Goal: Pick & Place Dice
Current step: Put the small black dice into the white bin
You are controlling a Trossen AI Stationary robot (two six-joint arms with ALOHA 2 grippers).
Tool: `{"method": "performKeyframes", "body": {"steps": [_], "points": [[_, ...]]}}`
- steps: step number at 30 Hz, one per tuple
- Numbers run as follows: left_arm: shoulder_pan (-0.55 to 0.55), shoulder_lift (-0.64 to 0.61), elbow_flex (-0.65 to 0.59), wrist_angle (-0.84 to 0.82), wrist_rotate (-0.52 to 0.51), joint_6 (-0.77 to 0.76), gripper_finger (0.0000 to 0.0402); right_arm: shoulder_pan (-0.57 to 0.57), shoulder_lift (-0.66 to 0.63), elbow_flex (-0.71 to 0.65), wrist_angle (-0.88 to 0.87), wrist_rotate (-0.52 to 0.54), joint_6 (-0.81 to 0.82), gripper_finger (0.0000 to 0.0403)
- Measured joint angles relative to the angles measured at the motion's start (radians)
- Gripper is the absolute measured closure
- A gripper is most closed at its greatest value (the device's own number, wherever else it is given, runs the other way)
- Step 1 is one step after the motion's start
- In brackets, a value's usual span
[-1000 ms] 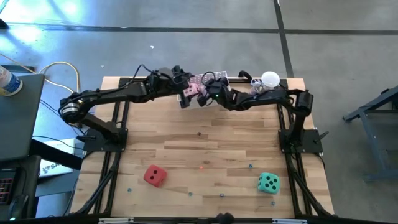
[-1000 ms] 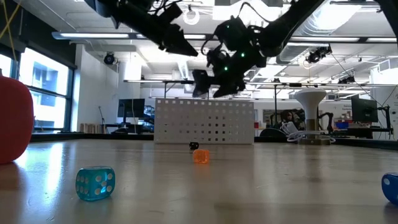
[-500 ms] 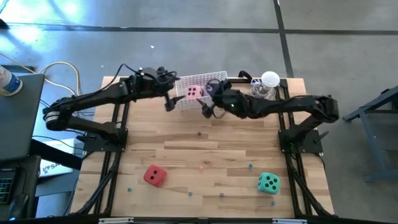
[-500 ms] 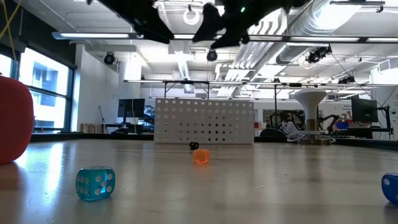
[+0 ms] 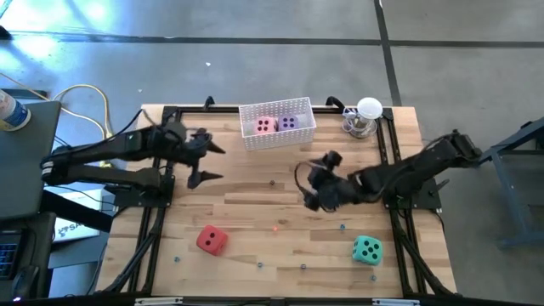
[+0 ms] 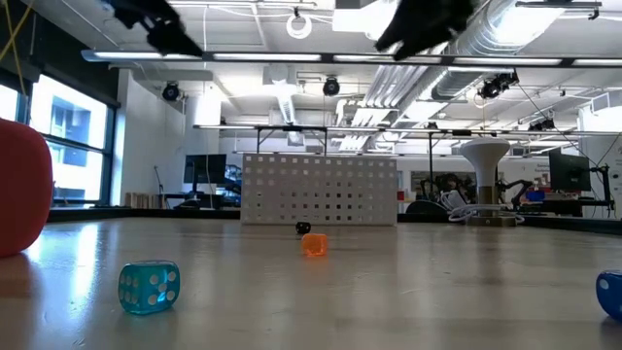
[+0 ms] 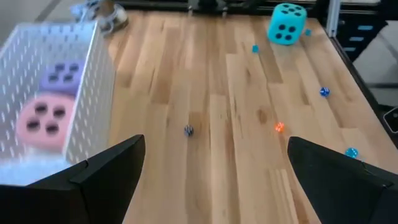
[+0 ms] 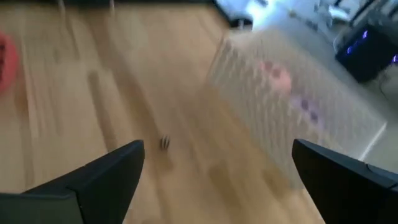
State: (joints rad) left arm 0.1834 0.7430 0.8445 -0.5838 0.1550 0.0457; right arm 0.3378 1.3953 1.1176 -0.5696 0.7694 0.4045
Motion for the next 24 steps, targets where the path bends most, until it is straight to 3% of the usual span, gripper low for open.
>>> {"method": "performKeyframes", "body": {"steps": [4,9,15,24], "points": [[-0.077,-0.133,-0.154,0.063,-0.077,-0.115,0.0016,0.087,0.008,-0.011,-0.118,0.009,0.212,0.0003],[-0.173,-0.25,-0.317,0.22,-0.209,-0.174,0.0016,0.14,0.01,-0.052,-0.091,0.081,0.362,0.0003],[-0.229,-0.286,-0.419,0.304,-0.323,-0.1,0.0016,0.146,0.023,-0.075,-0.015,0.089,0.38,0.0003],[-0.229,-0.265,-0.437,0.351,-0.328,-0.113,0.0016,0.093,0.093,-0.075,0.078,0.116,0.309,0.0003]]}}
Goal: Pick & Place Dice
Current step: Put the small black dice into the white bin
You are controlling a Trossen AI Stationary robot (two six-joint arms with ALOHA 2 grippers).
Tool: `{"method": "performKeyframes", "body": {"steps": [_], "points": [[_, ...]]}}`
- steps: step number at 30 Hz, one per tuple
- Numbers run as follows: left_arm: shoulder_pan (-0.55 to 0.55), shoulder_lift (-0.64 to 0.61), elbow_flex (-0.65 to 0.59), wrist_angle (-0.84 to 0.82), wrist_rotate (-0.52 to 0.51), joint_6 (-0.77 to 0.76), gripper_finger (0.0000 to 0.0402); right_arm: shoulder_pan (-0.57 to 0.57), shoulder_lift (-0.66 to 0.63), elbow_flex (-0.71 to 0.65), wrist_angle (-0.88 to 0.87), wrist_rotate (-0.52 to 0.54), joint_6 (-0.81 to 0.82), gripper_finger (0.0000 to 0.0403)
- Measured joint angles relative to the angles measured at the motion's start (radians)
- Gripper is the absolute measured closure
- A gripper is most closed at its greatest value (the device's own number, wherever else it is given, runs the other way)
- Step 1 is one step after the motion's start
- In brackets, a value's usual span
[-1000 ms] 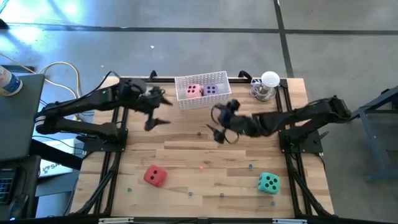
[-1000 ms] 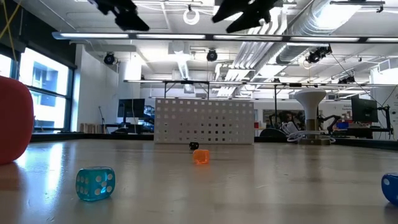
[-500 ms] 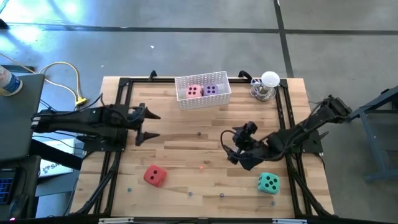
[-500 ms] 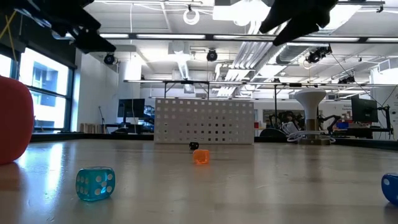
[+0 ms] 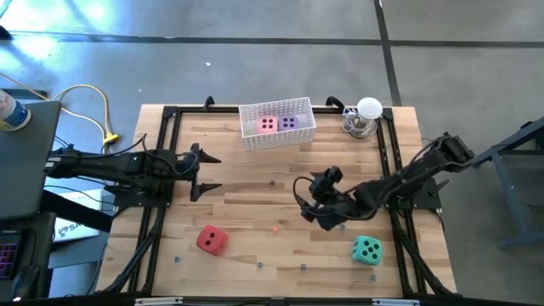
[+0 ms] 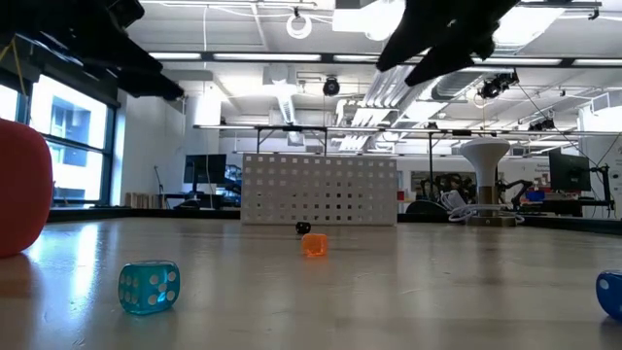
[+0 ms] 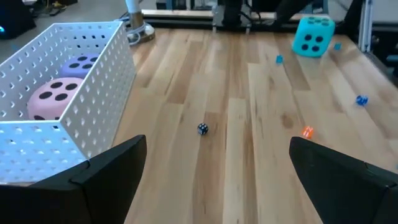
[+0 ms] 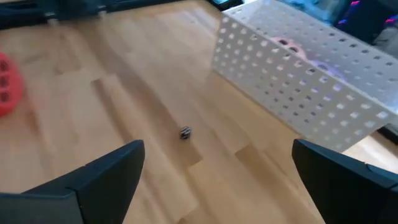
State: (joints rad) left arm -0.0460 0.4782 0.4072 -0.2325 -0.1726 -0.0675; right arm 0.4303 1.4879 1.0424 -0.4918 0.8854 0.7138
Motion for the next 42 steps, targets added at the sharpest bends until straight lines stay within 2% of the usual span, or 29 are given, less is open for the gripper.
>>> {"method": "performKeyframes", "body": {"steps": [5,11,22,33,42], "points": [[0.0,0.023,0.0,0.024,0.0,-0.055,0.0016,-0.05,0.036,0.0,0.079,0.003,-0.055,0.0003],[0.0,0.078,0.0,0.039,0.0,-0.087,0.0016,-0.13,0.117,0.002,0.328,-0.026,-0.09,0.0003],[0.0,0.207,0.0,0.092,0.0,-0.083,0.0016,-0.253,0.316,0.001,0.418,-0.289,-0.135,0.0003],[0.0,0.239,0.0,0.136,0.0,-0.061,0.0016,-0.298,0.461,0.001,0.539,-0.316,-0.246,0.0003],[0.0,0.239,0.0,0.135,0.0,-0.062,0.0016,-0.316,0.5,0.001,0.618,-0.327,-0.234,0.0003]]}}
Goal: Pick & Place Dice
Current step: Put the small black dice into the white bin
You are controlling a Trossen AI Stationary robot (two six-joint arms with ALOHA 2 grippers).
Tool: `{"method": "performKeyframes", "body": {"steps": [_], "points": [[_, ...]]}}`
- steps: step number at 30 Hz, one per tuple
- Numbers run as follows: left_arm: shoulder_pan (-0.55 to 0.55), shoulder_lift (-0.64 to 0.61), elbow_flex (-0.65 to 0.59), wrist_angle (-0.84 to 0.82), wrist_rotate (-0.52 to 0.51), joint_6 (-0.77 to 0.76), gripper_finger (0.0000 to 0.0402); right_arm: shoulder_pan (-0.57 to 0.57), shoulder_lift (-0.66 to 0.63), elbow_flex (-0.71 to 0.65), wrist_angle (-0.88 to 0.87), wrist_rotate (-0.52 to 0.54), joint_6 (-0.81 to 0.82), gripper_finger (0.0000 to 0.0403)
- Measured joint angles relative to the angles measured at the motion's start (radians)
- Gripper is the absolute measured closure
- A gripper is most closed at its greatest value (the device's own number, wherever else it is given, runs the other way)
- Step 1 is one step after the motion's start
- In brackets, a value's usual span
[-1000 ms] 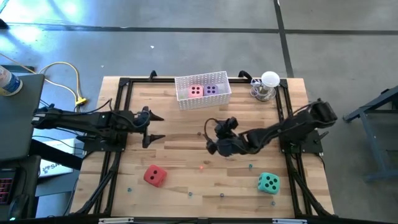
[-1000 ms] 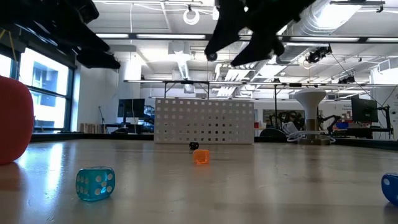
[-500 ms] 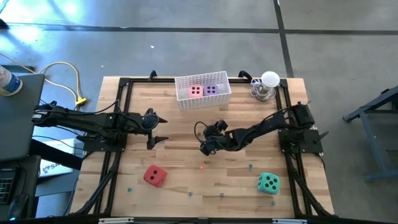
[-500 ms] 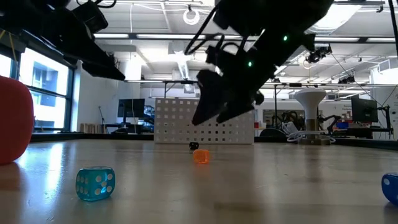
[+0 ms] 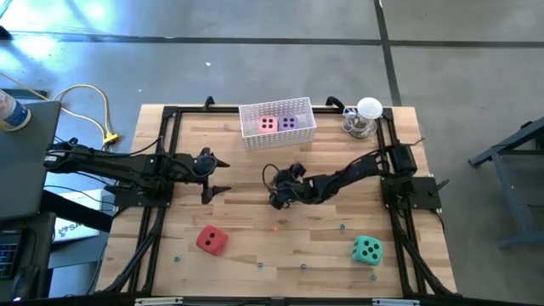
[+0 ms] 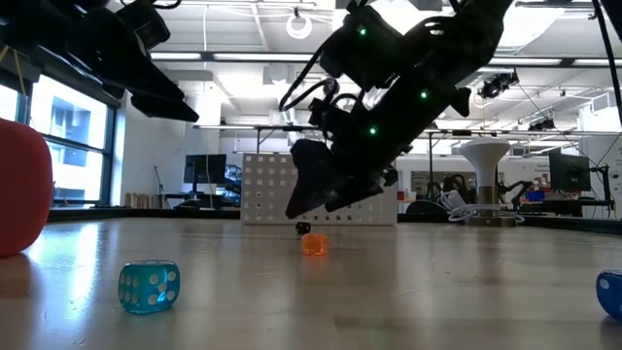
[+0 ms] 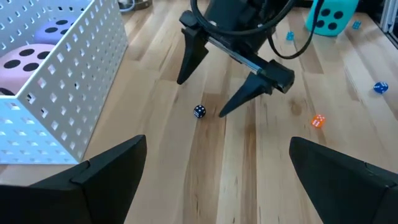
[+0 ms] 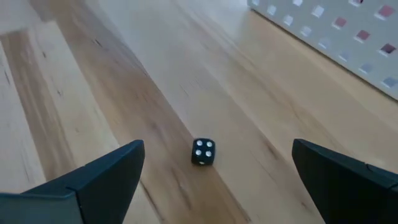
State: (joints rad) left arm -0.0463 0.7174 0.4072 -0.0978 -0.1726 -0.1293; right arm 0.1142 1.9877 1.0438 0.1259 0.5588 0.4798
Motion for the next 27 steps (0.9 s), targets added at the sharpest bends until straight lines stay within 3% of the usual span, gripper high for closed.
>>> {"method": "performKeyframes", "body": {"steps": [14,27], "points": [[0.0,0.0,0.0,0.0,0.0,-0.018,0.0016,-0.013,0.0,0.0,-0.008,-0.042,-0.019,0.0004],[0.0,0.0,0.0,0.002,0.0,-0.017,0.0016,-0.051,0.047,0.0,0.022,-0.063,-0.035,0.0041]]}}
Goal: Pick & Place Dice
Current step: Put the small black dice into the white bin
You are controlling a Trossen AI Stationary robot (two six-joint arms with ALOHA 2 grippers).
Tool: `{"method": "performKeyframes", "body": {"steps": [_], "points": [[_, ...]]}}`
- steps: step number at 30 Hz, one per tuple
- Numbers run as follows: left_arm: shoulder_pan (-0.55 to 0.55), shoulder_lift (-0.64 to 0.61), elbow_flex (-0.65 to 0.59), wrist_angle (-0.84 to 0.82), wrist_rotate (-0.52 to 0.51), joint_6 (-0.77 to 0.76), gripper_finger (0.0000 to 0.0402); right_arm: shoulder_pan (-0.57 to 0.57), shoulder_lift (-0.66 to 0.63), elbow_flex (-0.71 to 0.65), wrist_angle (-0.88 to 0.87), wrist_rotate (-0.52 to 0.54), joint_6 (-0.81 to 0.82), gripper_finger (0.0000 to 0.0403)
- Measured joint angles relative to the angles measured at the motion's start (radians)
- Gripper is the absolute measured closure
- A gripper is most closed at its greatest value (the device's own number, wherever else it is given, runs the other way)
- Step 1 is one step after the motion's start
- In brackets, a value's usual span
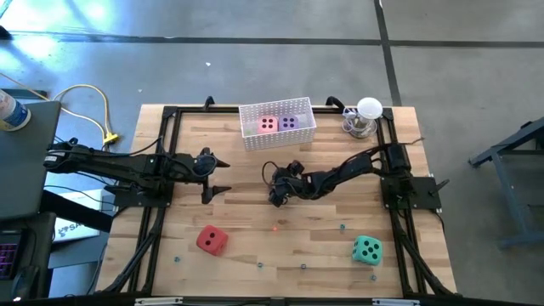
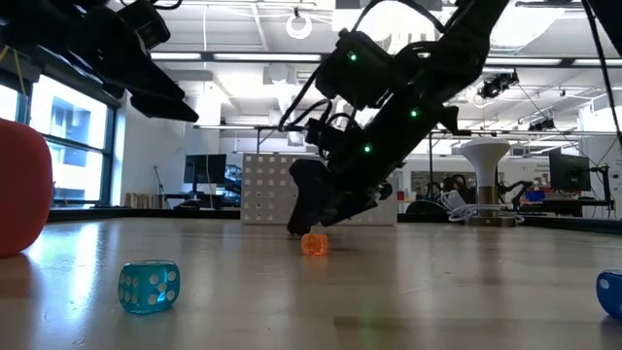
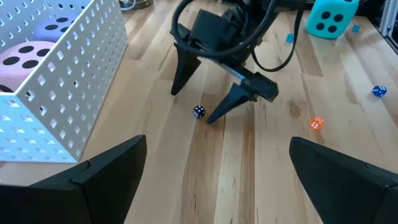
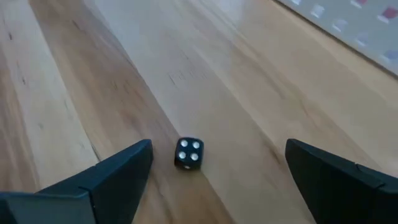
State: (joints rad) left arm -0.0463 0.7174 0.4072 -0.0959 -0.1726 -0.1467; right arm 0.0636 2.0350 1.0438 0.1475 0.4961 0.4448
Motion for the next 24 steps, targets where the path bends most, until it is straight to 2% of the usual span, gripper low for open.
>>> {"method": "performKeyframes", "body": {"steps": [7,12,17,24], "points": [[0.0,0.0,0.0,-0.001,0.0,0.0,0.0016,0.0,0.019,0.002,0.007,0.004,0.002,0.0051],[0.0,0.0,0.0,0.0,0.0,0.001,0.0016,0.001,0.031,0.002,0.006,0.001,0.004,0.0079],[0.0,0.0,0.0,0.0,0.0,0.001,0.0016,0.002,0.033,0.003,0.004,-0.006,0.004,0.0131],[0.0,0.0,0.0,0.0,0.0,0.001,0.0016,0.003,0.036,0.002,0.007,-0.013,0.003,0.0227]]}}
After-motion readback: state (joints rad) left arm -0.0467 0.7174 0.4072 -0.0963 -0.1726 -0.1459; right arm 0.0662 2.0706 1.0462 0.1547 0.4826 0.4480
